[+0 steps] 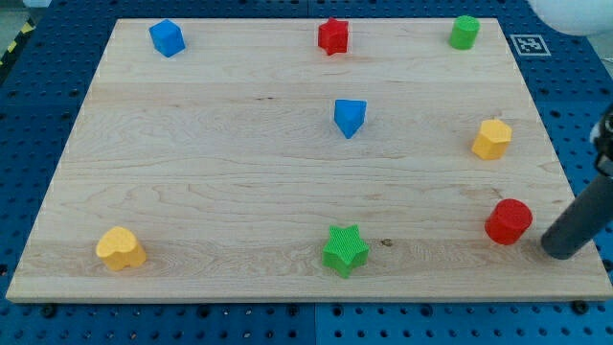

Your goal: Move the red circle diagonally top right to the green star

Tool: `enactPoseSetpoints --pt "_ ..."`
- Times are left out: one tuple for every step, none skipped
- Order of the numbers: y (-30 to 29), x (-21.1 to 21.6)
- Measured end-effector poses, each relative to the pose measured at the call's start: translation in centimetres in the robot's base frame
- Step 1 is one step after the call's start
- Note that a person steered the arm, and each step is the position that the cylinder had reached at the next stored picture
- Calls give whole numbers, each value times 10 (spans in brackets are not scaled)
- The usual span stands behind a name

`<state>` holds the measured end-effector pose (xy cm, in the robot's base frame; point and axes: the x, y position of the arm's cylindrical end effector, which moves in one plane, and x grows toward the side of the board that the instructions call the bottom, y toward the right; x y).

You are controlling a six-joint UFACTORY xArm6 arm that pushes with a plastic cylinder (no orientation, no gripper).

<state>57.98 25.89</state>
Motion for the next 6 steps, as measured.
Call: enactPoseSetpoints --pt "-22 -10" --pt "-69 -27" --pt "-84 -42" --pt "-82 -43" --pt "-86 -54" --pt "-121 -56"
